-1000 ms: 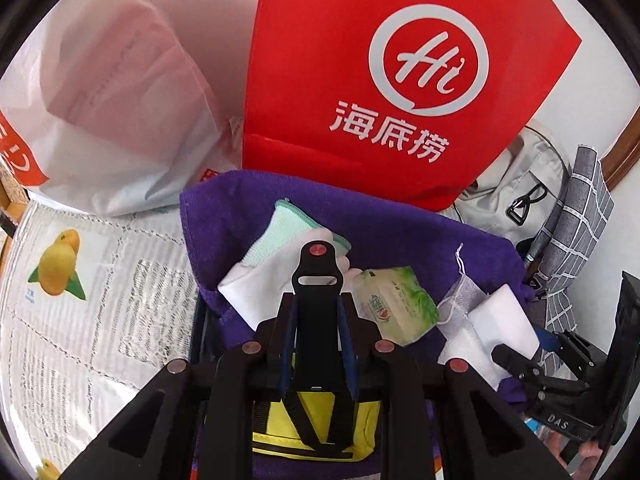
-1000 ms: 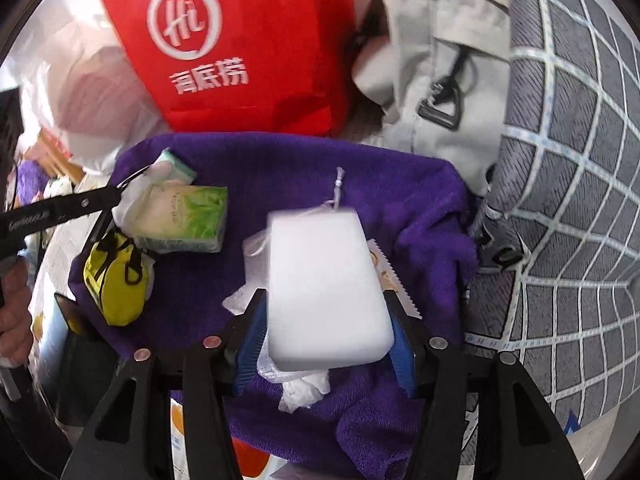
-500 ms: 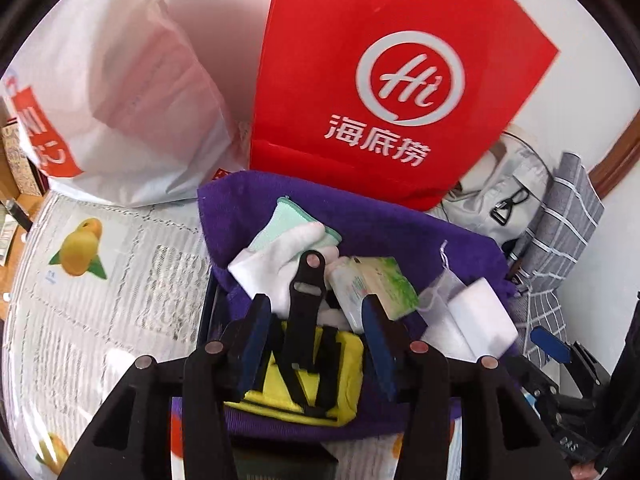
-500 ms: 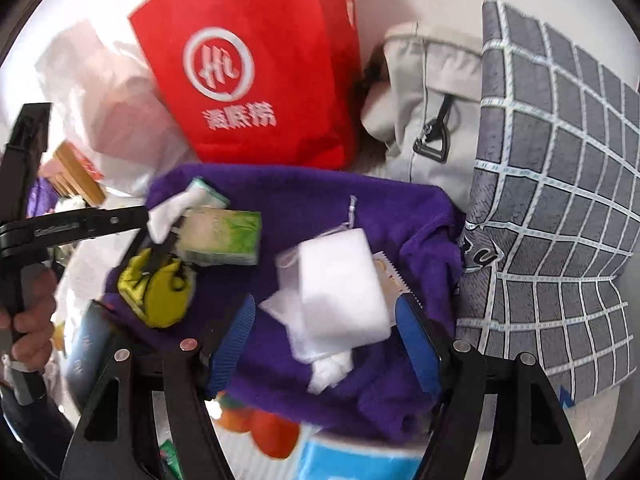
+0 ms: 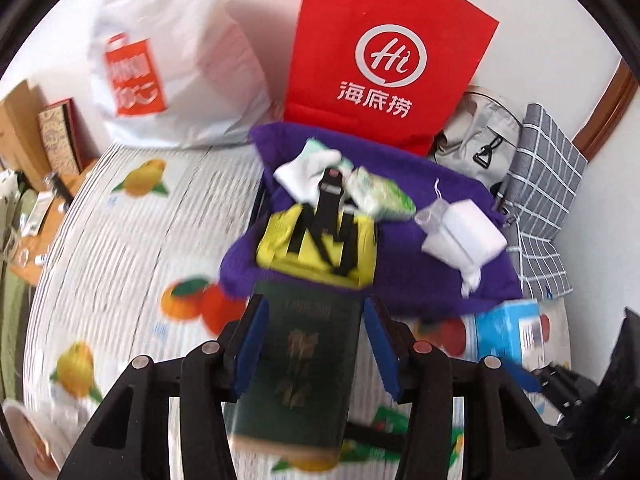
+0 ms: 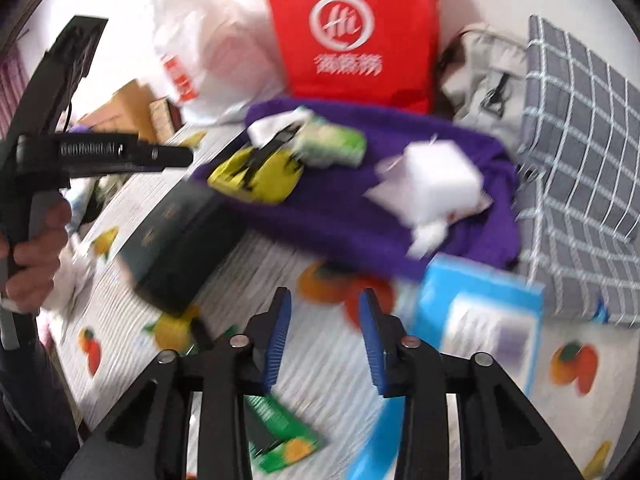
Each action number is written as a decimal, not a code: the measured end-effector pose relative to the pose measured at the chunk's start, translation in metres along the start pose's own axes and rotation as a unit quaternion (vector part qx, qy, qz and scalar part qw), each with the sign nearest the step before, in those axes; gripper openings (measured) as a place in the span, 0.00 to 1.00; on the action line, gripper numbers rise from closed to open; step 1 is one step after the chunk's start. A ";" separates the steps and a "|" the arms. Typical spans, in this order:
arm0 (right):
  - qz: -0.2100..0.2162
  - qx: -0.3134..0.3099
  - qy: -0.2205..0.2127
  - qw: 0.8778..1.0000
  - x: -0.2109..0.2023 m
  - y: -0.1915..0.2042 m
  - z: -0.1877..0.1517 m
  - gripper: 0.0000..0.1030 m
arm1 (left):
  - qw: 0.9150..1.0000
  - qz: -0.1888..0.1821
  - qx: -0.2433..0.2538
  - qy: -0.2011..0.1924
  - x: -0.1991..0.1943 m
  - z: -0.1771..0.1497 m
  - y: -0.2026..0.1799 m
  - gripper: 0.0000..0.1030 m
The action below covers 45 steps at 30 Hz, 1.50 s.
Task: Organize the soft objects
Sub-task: 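Move both tools back to the bed, right tool toward the second black strap piece, then close the right tool on the black strap piece lying on the green packet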
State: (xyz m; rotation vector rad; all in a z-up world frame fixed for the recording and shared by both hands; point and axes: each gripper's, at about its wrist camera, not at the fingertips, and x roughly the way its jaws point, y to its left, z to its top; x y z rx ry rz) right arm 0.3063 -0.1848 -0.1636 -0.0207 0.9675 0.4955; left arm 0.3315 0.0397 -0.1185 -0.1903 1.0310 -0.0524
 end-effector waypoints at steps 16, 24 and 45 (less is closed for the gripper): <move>-0.001 -0.097 0.062 0.993 0.028 0.077 -0.066 0.21 | 0.998 -0.052 -0.023 -0.002 -0.033 -0.077 0.020 0.50; -0.029 -0.134 0.081 0.987 0.041 0.087 -0.060 0.45 | 0.998 -0.067 -0.020 -0.007 -0.040 -0.085 0.026 0.50; 0.033 -0.054 0.108 0.992 0.009 0.117 -0.095 0.24 | 0.997 -0.068 -0.036 -0.011 -0.061 -0.105 0.046 0.50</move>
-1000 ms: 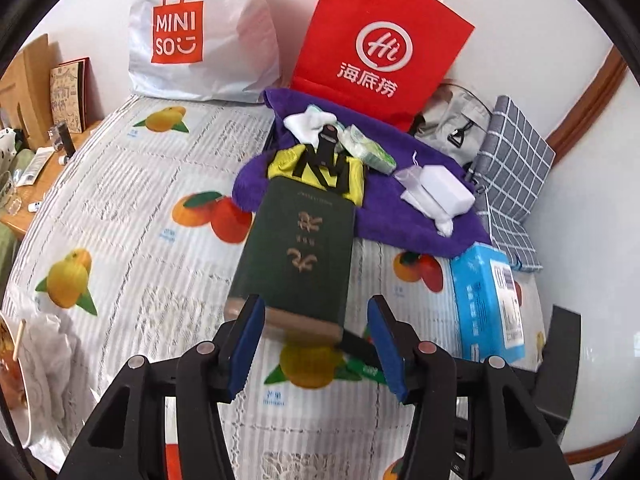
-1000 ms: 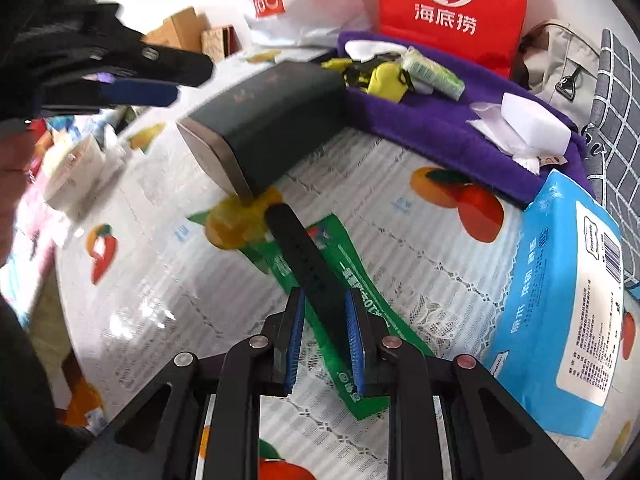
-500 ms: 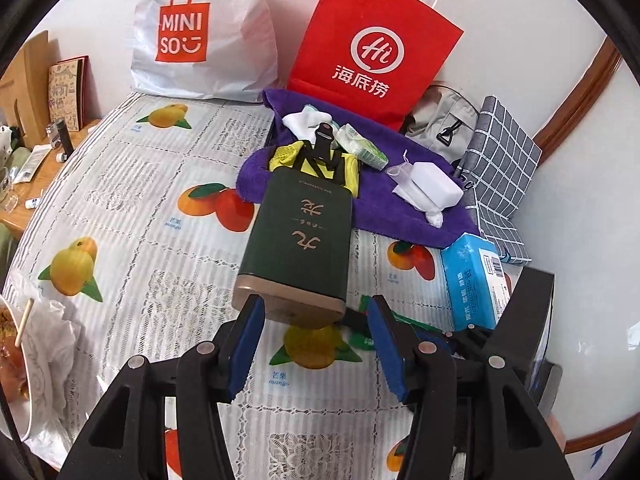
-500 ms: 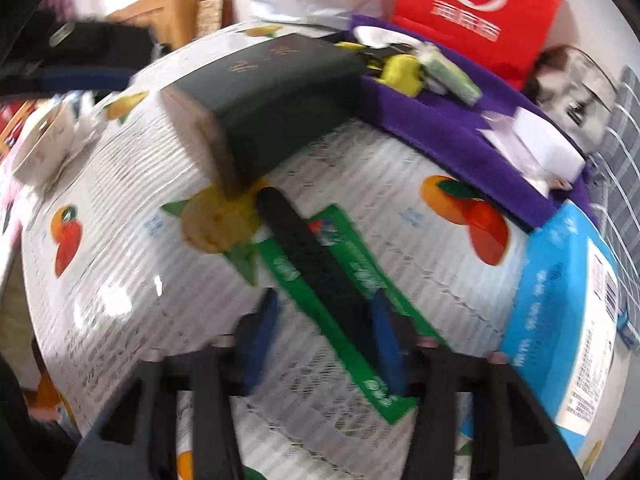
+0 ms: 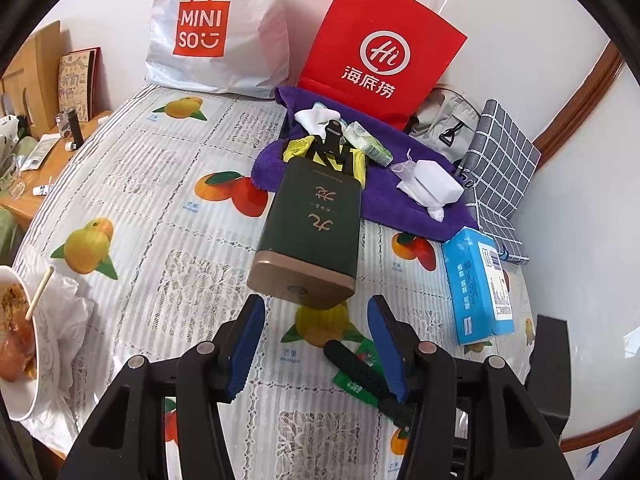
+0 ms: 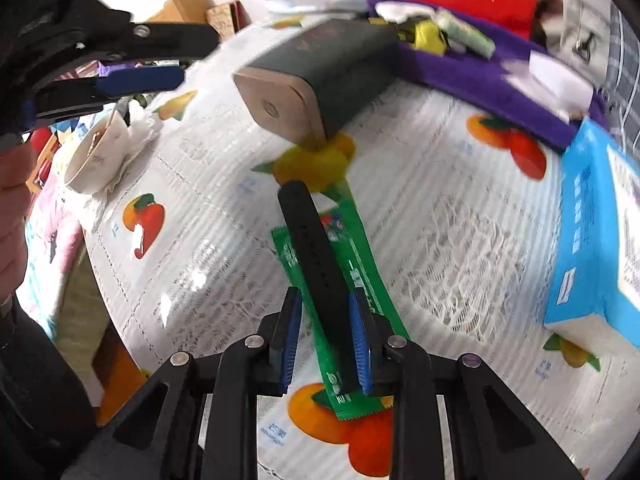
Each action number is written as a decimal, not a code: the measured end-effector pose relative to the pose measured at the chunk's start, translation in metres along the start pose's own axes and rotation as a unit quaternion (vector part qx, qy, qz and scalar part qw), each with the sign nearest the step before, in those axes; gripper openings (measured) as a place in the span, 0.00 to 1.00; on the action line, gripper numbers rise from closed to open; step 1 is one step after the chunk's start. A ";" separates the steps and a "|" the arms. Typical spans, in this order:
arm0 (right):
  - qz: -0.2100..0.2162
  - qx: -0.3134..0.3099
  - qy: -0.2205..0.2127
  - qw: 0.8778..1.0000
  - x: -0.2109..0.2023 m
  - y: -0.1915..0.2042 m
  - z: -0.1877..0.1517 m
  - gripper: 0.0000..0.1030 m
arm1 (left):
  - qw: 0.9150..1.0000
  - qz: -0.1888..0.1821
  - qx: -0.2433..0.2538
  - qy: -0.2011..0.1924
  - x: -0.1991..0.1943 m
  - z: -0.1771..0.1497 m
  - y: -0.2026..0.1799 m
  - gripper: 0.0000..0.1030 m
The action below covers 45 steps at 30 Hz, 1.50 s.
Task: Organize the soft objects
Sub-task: 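Close the right tool on the black strap piece lying on the green packet, then lift the strap piece with the right tool while the left moves toward the green packet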
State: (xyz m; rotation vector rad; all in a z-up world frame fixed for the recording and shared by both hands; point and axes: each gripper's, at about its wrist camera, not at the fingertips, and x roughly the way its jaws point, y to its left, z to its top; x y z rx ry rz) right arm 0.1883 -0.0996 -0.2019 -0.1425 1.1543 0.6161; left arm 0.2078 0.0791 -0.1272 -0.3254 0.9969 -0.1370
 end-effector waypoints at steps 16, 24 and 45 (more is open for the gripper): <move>-0.021 -0.026 -0.022 0.999 0.016 0.008 0.008 0.17 | 1.000 0.002 0.000 -0.002 -0.011 -0.013 0.007 0.50; 0.055 0.053 -0.055 0.996 -0.007 -0.014 0.002 0.10 | 1.000 0.021 0.003 0.017 -0.006 -0.025 0.008 0.50; -0.002 0.036 -0.050 0.998 0.004 -0.015 -0.016 0.44 | 0.998 0.037 0.030 0.027 -0.009 -0.047 -0.014 0.50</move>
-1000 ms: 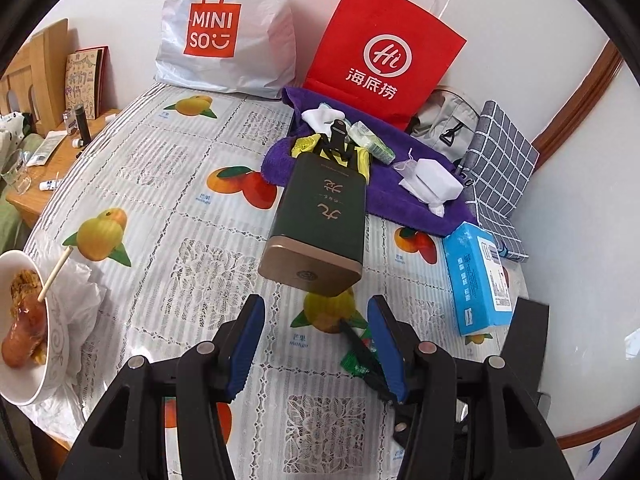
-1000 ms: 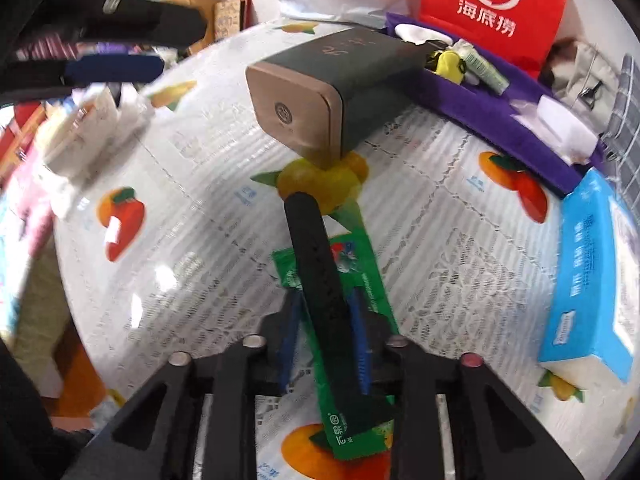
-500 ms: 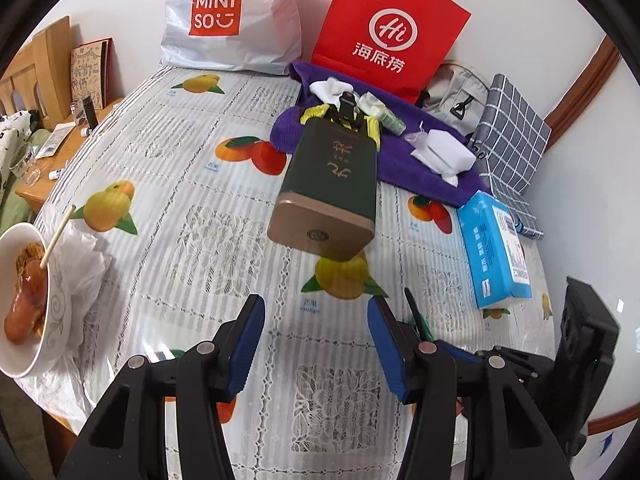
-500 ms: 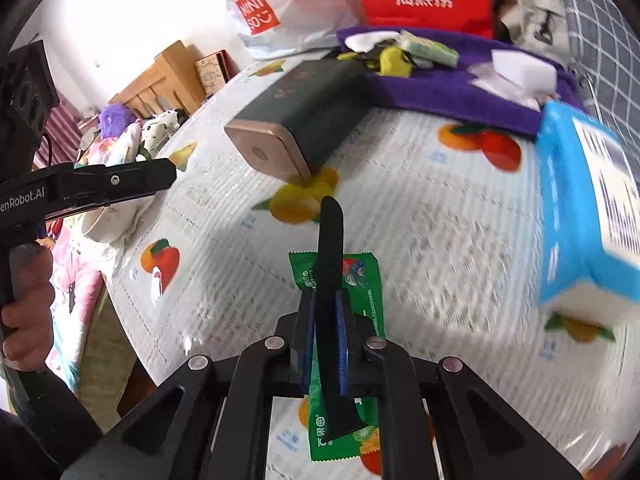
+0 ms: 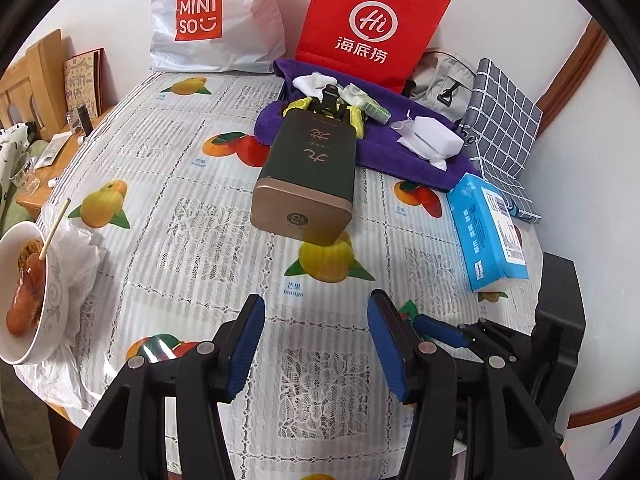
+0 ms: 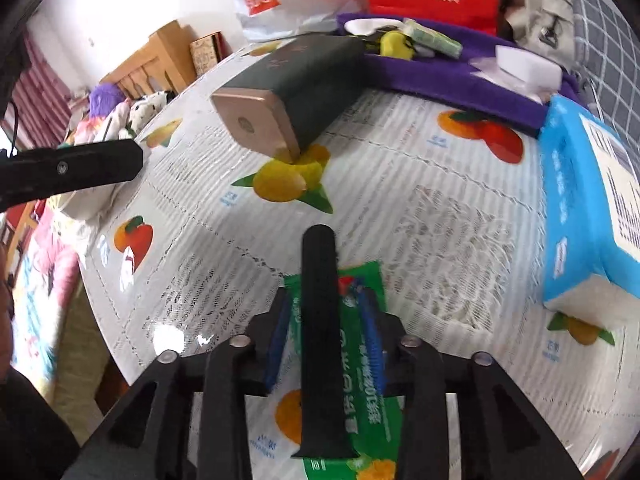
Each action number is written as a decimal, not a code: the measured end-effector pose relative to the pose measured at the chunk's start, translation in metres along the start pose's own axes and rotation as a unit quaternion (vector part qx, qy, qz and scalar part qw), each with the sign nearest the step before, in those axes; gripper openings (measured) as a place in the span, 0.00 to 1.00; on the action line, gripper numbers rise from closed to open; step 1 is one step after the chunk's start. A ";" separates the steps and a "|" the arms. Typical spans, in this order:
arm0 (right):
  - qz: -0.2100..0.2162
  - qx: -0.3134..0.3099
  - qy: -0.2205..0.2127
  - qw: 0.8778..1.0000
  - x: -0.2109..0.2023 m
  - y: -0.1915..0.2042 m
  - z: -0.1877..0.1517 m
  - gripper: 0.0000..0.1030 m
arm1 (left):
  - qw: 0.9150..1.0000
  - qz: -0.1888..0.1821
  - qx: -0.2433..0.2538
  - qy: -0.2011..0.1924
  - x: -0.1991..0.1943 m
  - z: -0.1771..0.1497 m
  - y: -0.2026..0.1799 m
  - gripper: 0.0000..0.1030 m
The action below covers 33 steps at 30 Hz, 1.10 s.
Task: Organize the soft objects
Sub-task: 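Lift the strap piece with the right tool while the left moves toward the green packet, then grasp the green snack packet with the left tool while the right holds the strap piece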
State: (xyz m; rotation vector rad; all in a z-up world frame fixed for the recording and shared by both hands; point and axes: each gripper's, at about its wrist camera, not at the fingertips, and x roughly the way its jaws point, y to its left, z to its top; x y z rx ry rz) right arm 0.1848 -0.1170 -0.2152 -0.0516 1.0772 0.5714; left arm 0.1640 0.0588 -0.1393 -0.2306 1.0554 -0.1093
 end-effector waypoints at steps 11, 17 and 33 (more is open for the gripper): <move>-0.011 -0.020 -0.019 1.000 0.002 0.006 0.003 0.20 | 1.000 0.005 -0.009 0.007 0.006 -0.002 0.008 0.50; 0.022 0.009 -0.059 0.998 -0.030 -0.001 0.008 0.20 | 1.000 0.012 0.000 0.020 0.013 -0.005 0.001 0.50; -0.051 0.059 -0.104 0.991 -0.092 -0.061 -0.046 0.20 | 0.994 -0.022 0.045 0.093 0.053 -0.038 -0.061 0.50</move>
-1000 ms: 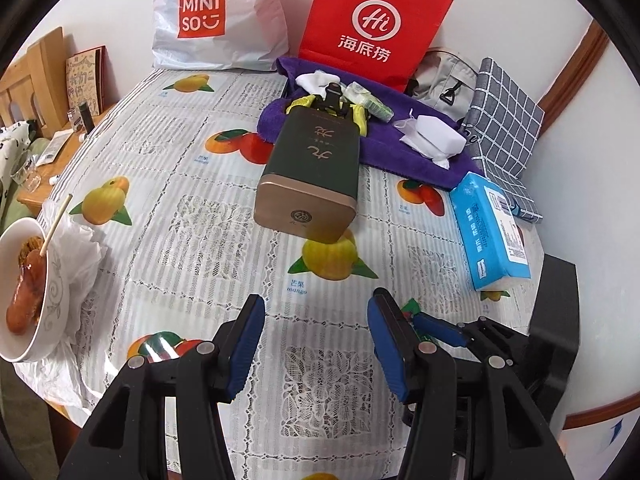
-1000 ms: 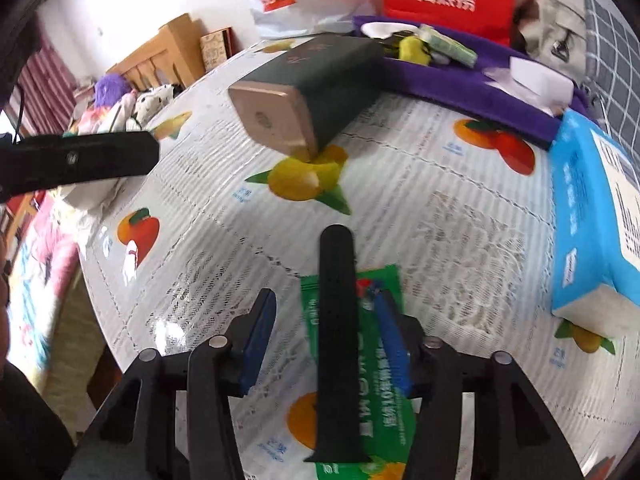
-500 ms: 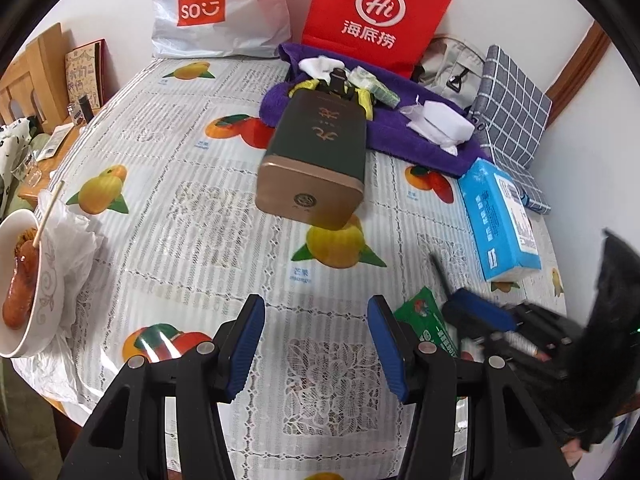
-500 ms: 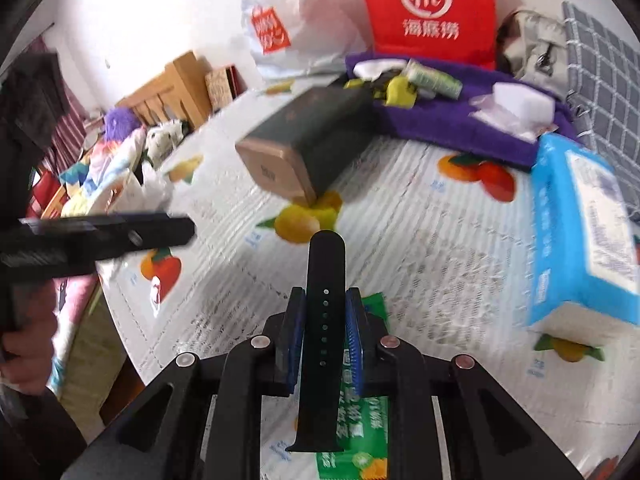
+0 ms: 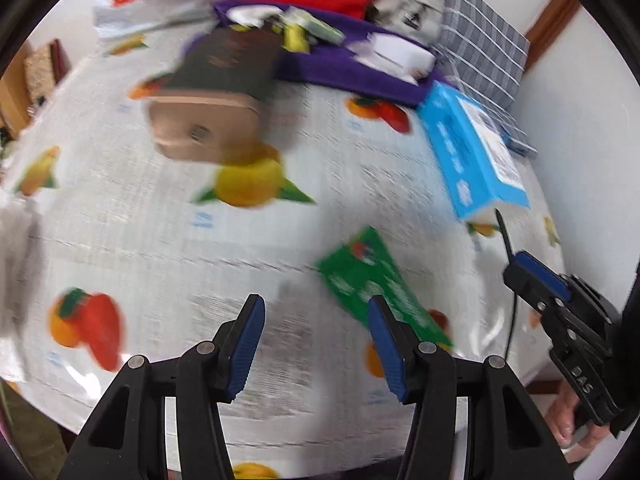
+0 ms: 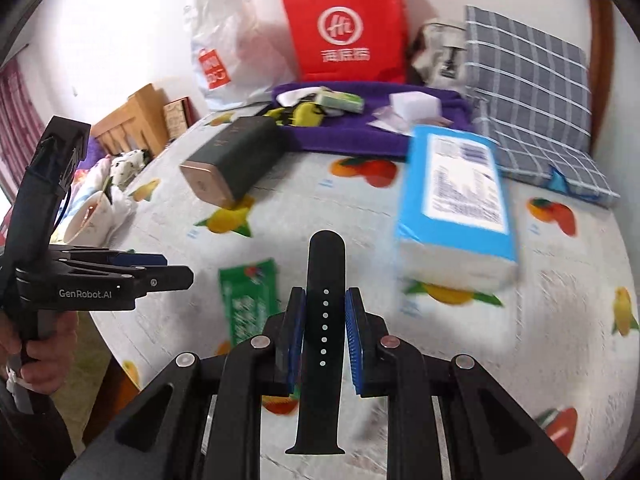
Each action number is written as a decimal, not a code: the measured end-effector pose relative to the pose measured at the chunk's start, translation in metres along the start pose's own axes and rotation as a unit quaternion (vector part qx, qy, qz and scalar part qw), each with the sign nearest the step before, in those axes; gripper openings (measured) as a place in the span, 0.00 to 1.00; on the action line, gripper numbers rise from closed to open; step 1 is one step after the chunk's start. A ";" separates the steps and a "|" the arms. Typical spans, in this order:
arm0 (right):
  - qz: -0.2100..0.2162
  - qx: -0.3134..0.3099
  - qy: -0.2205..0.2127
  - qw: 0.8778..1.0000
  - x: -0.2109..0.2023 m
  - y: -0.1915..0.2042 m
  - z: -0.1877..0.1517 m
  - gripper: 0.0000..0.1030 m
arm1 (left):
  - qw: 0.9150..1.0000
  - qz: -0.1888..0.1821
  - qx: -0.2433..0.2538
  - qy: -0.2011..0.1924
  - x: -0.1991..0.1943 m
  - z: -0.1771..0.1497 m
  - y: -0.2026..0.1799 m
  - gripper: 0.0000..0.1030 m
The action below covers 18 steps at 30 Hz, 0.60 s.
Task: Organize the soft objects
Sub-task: 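Grasp the green snack packet with the left tool while the right holds the strap piece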
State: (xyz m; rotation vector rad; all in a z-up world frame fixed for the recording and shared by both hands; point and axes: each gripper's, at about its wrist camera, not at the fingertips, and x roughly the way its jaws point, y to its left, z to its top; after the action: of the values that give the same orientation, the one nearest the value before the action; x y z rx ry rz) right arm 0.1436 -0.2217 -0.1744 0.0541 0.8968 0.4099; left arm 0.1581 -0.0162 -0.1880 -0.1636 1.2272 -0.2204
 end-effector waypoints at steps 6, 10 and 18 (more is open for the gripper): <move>-0.015 0.035 -0.003 0.999 -0.010 -0.032 -0.020 0.20 | 0.999 0.004 0.029 0.030 0.024 -0.010 -0.033 0.50; -0.017 0.047 -0.008 0.999 -0.017 -0.047 -0.031 0.20 | 0.999 0.010 0.041 0.024 0.036 -0.011 -0.057 0.61; -0.016 0.072 -0.018 0.997 -0.027 -0.073 -0.042 0.20 | 0.991 0.092 0.094 -0.018 0.050 -0.011 -0.094 0.43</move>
State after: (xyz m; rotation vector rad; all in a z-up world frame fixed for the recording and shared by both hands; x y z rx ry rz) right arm 0.1202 -0.3038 -0.1961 0.1788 0.8890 0.3121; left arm 0.1562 -0.1194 -0.2144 0.1093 1.1712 -0.1704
